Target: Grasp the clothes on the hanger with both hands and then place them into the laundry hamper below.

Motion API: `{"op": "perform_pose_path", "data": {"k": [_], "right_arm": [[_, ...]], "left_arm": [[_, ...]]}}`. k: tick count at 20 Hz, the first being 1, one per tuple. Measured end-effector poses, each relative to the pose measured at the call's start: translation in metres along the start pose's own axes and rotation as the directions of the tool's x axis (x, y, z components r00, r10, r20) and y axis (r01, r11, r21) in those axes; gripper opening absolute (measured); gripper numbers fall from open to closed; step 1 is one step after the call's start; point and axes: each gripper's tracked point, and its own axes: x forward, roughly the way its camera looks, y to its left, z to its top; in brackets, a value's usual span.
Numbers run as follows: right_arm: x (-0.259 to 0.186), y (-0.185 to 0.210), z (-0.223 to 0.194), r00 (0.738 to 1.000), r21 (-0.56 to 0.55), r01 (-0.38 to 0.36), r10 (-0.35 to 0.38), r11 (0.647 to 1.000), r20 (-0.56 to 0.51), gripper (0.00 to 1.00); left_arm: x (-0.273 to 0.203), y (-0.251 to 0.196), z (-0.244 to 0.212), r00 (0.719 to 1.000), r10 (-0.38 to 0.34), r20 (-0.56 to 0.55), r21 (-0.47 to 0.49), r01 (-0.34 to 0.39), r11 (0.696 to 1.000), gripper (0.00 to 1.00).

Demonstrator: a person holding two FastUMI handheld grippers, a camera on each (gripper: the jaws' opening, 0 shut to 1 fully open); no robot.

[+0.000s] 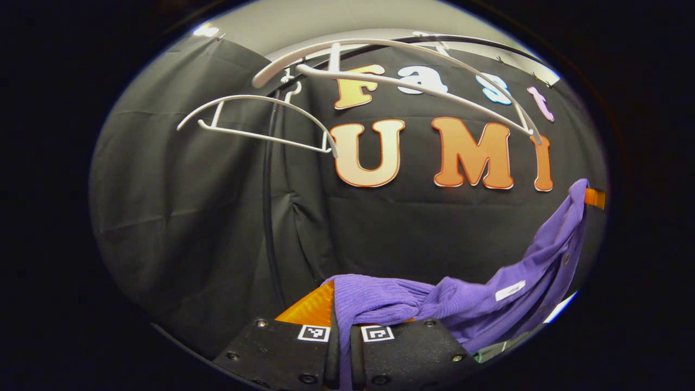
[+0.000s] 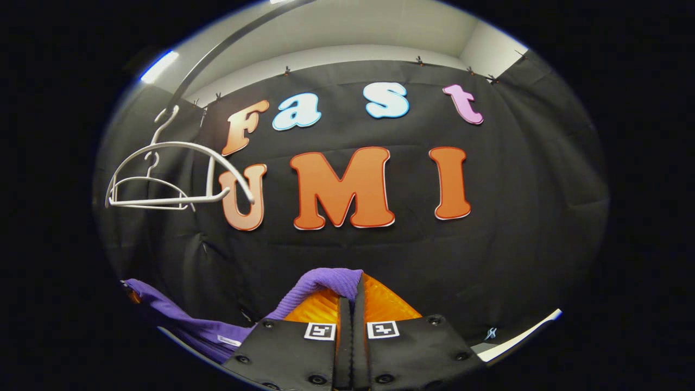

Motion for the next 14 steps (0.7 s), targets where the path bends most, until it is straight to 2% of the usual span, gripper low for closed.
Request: {"op": "perform_pose_path", "data": {"k": [4, 7, 10, 11, 12, 14], "right_arm": [[-0.02, 0.033, -0.028, 0.992, -0.034, -0.111, 0.109, 0.993, -0.07, 0.08], [-0.043, 0.053, -0.063, 0.971, -0.04, -0.194, 0.185, 0.98, -0.154, 0.08], [-0.057, 0.062, -0.103, 0.938, -0.019, -0.235, 0.222, 0.972, -0.265, 0.08], [-0.064, 0.063, -0.119, 0.926, -0.005, -0.234, 0.221, 0.972, -0.306, 0.08], [-0.07, 0.062, -0.136, 0.91, 0.009, -0.236, 0.224, 0.972, -0.35, 0.08], [-0.083, 0.056, -0.169, 0.874, 0.013, -0.223, 0.206, 0.975, -0.44, 0.08]], "left_arm": [[-0.005, -0.078, 0.0, 0.986, -0.165, 0.006, -0.031, 0.165, 0.986, 0.08], [-0.011, -0.139, -0.01, 0.95, -0.311, -0.025, -0.045, 0.31, 0.95, 0.08], [-0.025, -0.179, -0.043, 0.912, -0.398, -0.102, -0.077, 0.392, 0.917, 0.1], [-0.029, -0.19, -0.058, 0.896, -0.423, -0.137, -0.093, 0.414, 0.906, 0.1], [-0.035, -0.203, -0.075, 0.867, -0.463, -0.185, -0.122, 0.447, 0.886, 0.08], [-0.055, -0.227, -0.112, 0.777, -0.548, -0.311, -0.215, 0.504, 0.837, 0.08]]}}
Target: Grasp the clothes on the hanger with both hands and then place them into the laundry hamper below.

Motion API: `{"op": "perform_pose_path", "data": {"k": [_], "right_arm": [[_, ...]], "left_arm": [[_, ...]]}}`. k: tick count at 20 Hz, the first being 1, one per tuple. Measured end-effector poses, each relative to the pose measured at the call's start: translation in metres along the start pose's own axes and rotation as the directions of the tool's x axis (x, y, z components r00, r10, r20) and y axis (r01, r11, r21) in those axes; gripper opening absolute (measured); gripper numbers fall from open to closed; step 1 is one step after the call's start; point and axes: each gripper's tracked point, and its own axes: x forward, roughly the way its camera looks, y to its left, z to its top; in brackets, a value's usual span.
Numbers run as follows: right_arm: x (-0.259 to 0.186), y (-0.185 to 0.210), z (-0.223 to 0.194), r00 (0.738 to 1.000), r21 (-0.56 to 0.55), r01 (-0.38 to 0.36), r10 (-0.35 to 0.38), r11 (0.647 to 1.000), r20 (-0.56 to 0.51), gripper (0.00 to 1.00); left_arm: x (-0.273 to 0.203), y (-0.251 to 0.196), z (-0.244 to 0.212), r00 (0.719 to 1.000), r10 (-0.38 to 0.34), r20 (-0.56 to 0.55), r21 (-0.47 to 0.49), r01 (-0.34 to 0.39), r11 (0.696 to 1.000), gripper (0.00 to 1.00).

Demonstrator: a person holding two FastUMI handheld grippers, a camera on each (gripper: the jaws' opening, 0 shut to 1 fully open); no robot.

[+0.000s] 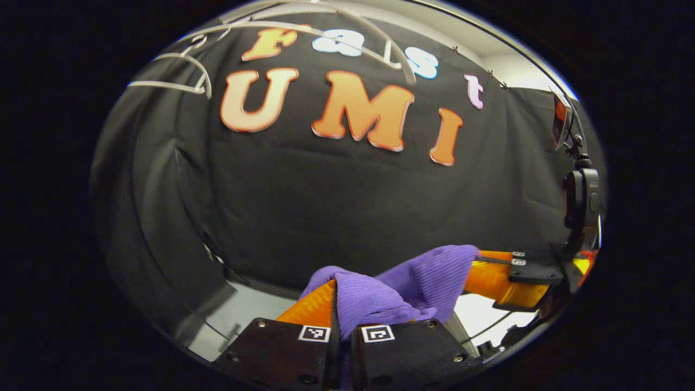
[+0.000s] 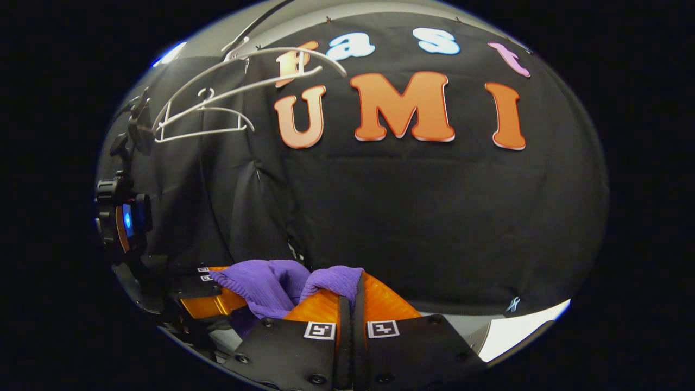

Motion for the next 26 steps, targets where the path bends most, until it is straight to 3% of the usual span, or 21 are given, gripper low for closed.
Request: {"op": "perform_pose_path", "data": {"k": [2, 4, 6, 9, 12, 13, 15, 19, 20, 22, 23, 24, 25, 26], "right_arm": [[0.003, -0.004, -0.028, 0.996, 0.025, 0.01, -0.007, 1.0, -0.092, 0.08], [0.001, -0.002, -0.058, 0.983, 0.073, 0.018, -0.004, 0.997, -0.186, 0.08], [-0.001, 0.003, -0.083, 0.968, 0.118, 0.024, 0.006, 0.993, -0.249, 0.08], [0.002, -0.002, -0.098, 0.952, 0.126, 0.051, -0.011, 0.991, -0.306, 0.08], [0.003, 0.006, -0.119, 0.924, 0.144, 0.038, 0.02, 0.989, -0.382, 0.08], [0.003, 0.007, -0.126, 0.914, 0.145, 0.038, 0.025, 0.989, -0.406, 0.08], [0.002, 0.004, -0.136, 0.899, 0.15, 0.053, 0.018, 0.987, -0.438, 0.08], [0.005, 0.003, -0.135, 0.897, 0.181, 0.071, 0.017, 0.981, -0.442, 0.08], [0.005, 0.003, -0.136, 0.898, 0.177, 0.069, 0.017, 0.982, -0.44, 0.08], [0.007, 0.005, -0.135, 0.899, 0.164, 0.064, 0.015, 0.984, -0.439, 0.09], [0.006, 0.006, -0.133, 0.898, 0.161, 0.059, 0.018, 0.985, -0.439, 0.09], [0.007, 0.009, -0.135, 0.898, 0.16, 0.054, 0.022, 0.986, -0.44, 0.1], [0.007, 0.011, -0.135, 0.896, 0.161, 0.049, 0.028, 0.986, -0.443, 0.1], [0.008, 0.011, -0.136, 0.892, 0.16, 0.045, 0.032, 0.986, -0.451, 0.15]], "left_arm": [[0.001, -0.001, -0.043, 0.988, -0.01, -0.154, -0.093, -0.004, 0.996, 0.08], [0.0, -0.001, -0.068, 0.97, 0.009, -0.245, -0.194, -0.058, 0.979, 0.09], [-0.005, 0.008, -0.087, 0.952, 0.054, -0.303, -0.23, -0.127, 0.965, 0.09], [-0.016, 0.012, -0.103, 0.942, 0.087, -0.325, -0.231, -0.168, 0.958, 0.09], [-0.022, 0.021, -0.117, 0.929, 0.115, -0.352, -0.236, -0.207, 0.949, 0.09], [-0.023, 0.023, -0.12, 0.925, 0.117, -0.362, -0.248, -0.216, 0.944, 0.14], [-0.025, 0.024, -0.126, 0.915, 0.112, -0.388, -0.277, -0.232, 0.933, 0.09], [-0.027, 0.032, -0.128, 0.91, 0.131, -0.393, -0.284, -0.256, 0.924, 0.09], [-0.027, 0.032, -0.128, 0.91, 0.135, -0.391, -0.275, -0.256, 0.927, 0.05], [-0.028, 0.032, -0.128, 0.907, 0.141, -0.396, -0.258, -0.258, 0.931, 0.09], [-0.027, 0.031, -0.128, 0.907, 0.14, -0.396, -0.255, -0.255, 0.933, 0.04], [-0.026, 0.033, -0.13, 0.905, 0.147, -0.399, -0.25, -0.261, 0.932, 0.11], [-0.025, 0.035, -0.131, 0.903, 0.152, -0.401, -0.249, -0.267, 0.931, 0.11], [-0.028, 0.038, -0.133, 0.897, 0.165, -0.41, -0.243, -0.282, 0.928, 0.26]]}}
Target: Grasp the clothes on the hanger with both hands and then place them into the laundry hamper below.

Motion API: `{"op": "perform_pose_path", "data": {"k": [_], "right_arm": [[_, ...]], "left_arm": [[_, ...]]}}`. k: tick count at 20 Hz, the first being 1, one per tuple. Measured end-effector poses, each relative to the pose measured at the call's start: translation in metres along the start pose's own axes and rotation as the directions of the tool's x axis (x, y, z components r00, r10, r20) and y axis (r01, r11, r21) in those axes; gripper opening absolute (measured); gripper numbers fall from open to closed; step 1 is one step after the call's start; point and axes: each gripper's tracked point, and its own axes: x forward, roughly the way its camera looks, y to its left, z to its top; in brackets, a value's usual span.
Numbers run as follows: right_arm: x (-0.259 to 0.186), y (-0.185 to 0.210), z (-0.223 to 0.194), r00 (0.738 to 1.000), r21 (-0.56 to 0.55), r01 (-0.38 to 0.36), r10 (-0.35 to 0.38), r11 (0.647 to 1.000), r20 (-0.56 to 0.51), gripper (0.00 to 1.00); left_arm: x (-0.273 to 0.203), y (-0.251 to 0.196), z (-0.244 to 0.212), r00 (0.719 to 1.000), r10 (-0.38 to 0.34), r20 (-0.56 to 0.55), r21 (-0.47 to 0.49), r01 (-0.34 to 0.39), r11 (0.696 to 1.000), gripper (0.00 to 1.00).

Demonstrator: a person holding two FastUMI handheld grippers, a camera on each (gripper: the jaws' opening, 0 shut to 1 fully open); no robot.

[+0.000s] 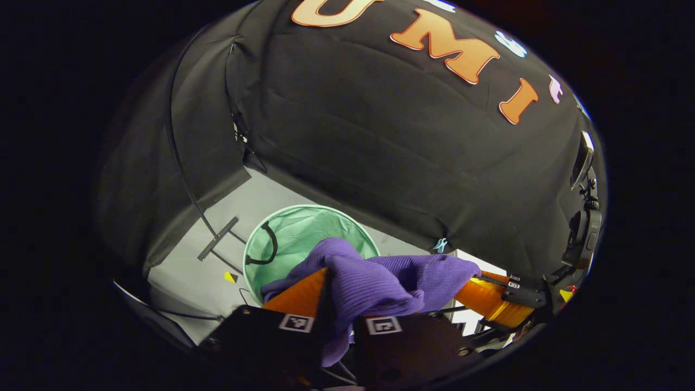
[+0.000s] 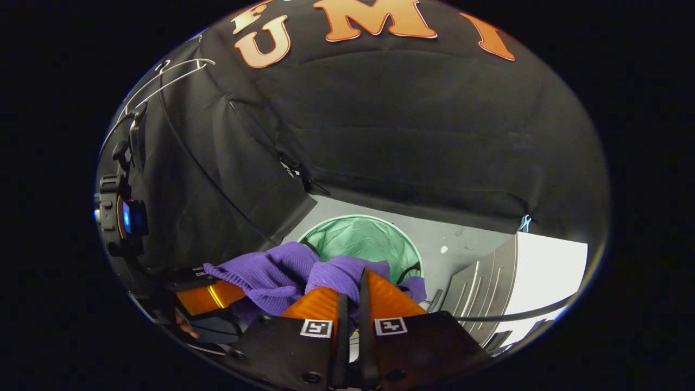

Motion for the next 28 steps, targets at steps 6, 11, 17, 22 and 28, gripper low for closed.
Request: {"op": "perform_pose_path", "data": {"k": [6, 11, 17, 22, 28], "right_arm": [[-0.001, 0.009, 0.002, 1.0, -0.017, -0.01, 0.01, 1.0, 0.002, 1.0], [-0.007, 0.013, 0.003, 1.0, -0.027, -0.008, 0.008, 1.0, 0.023, 0.99], [-0.04, 0.022, 0.039, 0.983, -0.076, -0.001, 0.015, 0.997, 0.182, 0.99], [-0.106, 0.057, 0.086, 0.926, -0.117, -0.051, 0.09, 0.992, 0.366, 0.99], [-0.19, 0.068, 0.12, 0.832, -0.119, -0.016, 0.079, 0.993, 0.549, 1.0]], "left_arm": [[-0.006, 0.011, 0.008, 0.999, 0.029, 0.024, -0.044, -0.028, 0.999, 0.98], [-0.017, 0.001, 0.014, 0.998, 0.008, 0.07, 0.015, -0.009, 1.0, 0.98], [-0.05, -0.013, 0.049, 0.975, -0.027, 0.222, 0.041, 0.018, 0.999, 0.98], [-0.116, -0.031, 0.101, 0.901, -0.004, 0.433, 0.093, -0.04, 0.995, 0.98], [-0.196, -0.056, 0.146, 0.77, -0.057, 0.635, 0.131, -0.035, 0.991, 0.96]]}}
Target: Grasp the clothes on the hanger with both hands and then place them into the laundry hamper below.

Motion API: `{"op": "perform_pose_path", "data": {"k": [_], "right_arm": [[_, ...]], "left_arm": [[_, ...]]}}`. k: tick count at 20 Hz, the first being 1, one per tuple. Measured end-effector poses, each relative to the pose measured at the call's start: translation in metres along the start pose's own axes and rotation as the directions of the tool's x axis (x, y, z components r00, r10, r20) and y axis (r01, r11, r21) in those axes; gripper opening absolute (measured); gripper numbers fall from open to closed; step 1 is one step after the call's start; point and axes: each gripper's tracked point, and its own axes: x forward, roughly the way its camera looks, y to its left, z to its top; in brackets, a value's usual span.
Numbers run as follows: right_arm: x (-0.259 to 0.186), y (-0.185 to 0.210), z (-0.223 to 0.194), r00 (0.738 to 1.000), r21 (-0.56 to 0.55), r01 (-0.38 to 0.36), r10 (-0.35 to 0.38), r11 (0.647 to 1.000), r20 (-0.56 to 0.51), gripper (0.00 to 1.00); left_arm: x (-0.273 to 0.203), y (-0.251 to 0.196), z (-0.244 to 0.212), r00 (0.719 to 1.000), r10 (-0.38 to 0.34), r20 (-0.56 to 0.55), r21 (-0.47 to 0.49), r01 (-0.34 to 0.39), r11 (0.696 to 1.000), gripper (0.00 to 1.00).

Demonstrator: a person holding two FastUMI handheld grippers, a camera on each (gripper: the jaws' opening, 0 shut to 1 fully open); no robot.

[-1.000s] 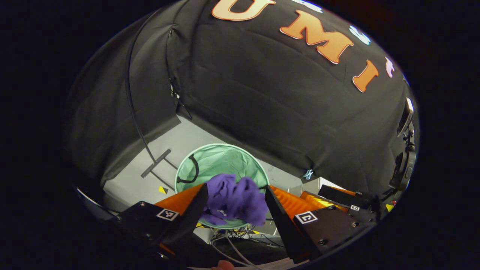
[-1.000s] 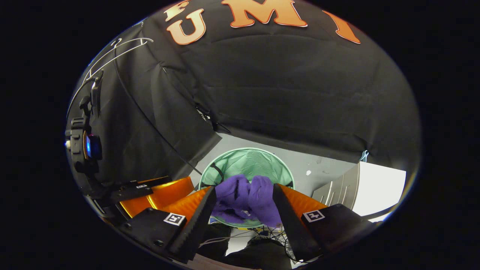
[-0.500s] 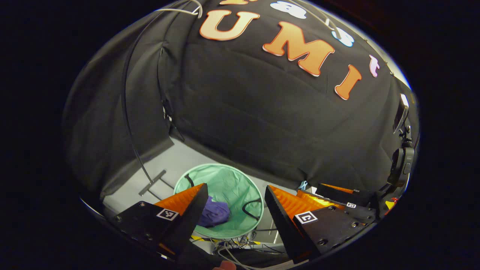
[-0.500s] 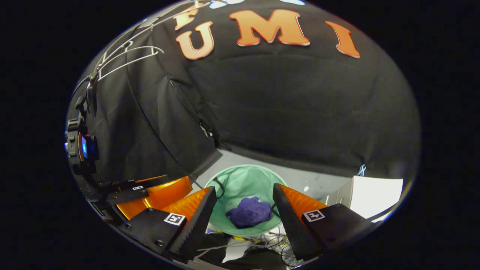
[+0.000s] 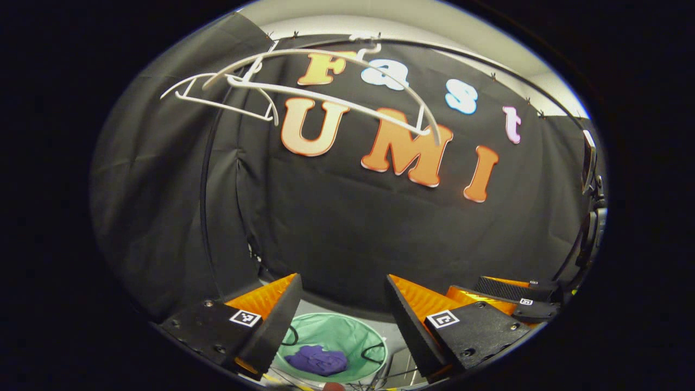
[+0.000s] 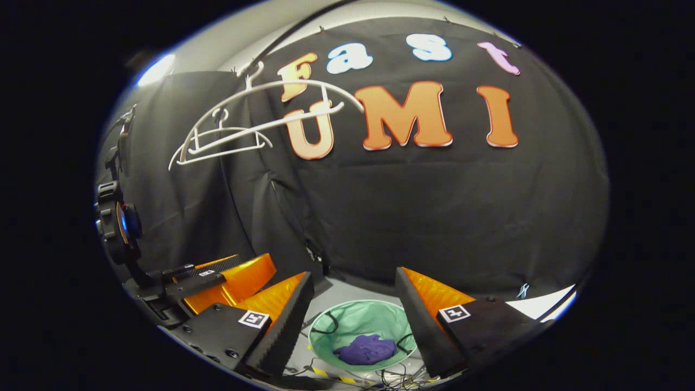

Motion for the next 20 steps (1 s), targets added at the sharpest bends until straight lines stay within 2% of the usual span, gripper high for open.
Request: {"op": "perform_pose_path", "data": {"k": [4, 5, 6, 7, 8, 9, 10, 11, 12, 13, 16, 18, 19, 20], "right_arm": [[-0.025, -0.005, 0.02, 0.988, -0.01, 0.116, -0.114, 0.993, 0.099, 0.98], [-0.034, -0.001, 0.022, 0.985, 0.0, 0.132, -0.132, 0.991, 0.113, 0.98], [-0.041, 0.005, 0.023, 0.981, 0.01, 0.143, -0.143, 0.99, 0.128, 1.0], [-0.05, 0.012, 0.025, 0.977, 0.017, 0.15, -0.151, 0.988, 0.148, 0.98], [-0.06, 0.018, 0.027, 0.973, 0.019, 0.157, -0.158, 0.987, 0.169, 1.0], [-0.069, 0.024, 0.028, 0.969, 0.017, 0.165, -0.166, 0.986, 0.184, 0.98], [-0.081, 0.03, 0.029, 0.965, 0.015, 0.173, -0.173, 0.985, 0.199, 0.89], [-0.093, 0.039, 0.032, 0.958, 0.016, 0.177, -0.176, 0.984, 0.225, 0.89], [-0.104, 0.046, 0.038, 0.949, 0.017, 0.189, -0.187, 0.982, 0.255, 0.89], [-0.114, 0.052, 0.04, 0.942, 0.015, 0.203, -0.199, 0.979, 0.272, 0.89], [-0.141, 0.081, 0.037, 0.933, 0.014, 0.204, -0.199, 0.979, 0.301, 1.0], [-0.153, 0.097, 0.031, 0.926, 0.03, 0.208, -0.207, 0.978, 0.316, 0.89], [-0.158, 0.105, 0.029, 0.924, 0.035, 0.206, -0.206, 0.978, 0.322, 0.89], [-0.163, 0.111, 0.024, 0.922, 0.036, 0.206, -0.206, 0.978, 0.327, 0.98]], "left_arm": [[-0.018, 0.001, 0.029, 0.996, -0.072, 0.056, 0.006, 0.072, 0.997, 0.96], [-0.024, 0.003, 0.033, 0.995, -0.085, 0.058, 0.013, 0.084, 0.996, 0.92], [-0.033, 0.008, 0.041, 0.994, -0.091, 0.067, 0.025, 0.09, 0.996, 0.92], [-0.043, 0.014, 0.048, 0.992, -0.089, 0.088, 0.041, 0.085, 0.996, 1.0], [-0.052, 0.02, 0.055, 0.99, -0.084, 0.112, 0.057, 0.077, 0.995, 1.0], [-0.063, 0.025, 0.059, 0.988, -0.08, 0.135, 0.067, 0.071, 0.995, 0.95], [-0.074, 0.029, 0.062, 0.985, -0.079, 0.15, 0.071, 0.069, 0.995, 0.91], [-0.086, 0.033, 0.065, 0.983, -0.083, 0.165, 0.071, 0.072, 0.995, 0.99], [-0.096, 0.038, 0.07, 0.978, -0.088, 0.189, 0.07, 0.076, 0.995, 0.99], [-0.107, 0.043, 0.073, 0.977, -0.089, 0.196, 0.071, 0.076, 0.995, 0.92], [-0.136, 0.062, 0.085, 0.969, -0.091, 0.23, 0.092, 0.071, 0.993, 0.95], [-0.155, 0.071, 0.092, 0.963, -0.089, 0.256, 0.113, 0.062, 0.992, 0.92], [-0.162, 0.075, 0.093, 0.96, -0.091, 0.264, 0.119, 0.061, 0.991, 0.92], [-0.17, 0.079, 0.094, 0.959, -0.093, 0.268, 0.121, 0.063, 0.991, 0.92]]}}
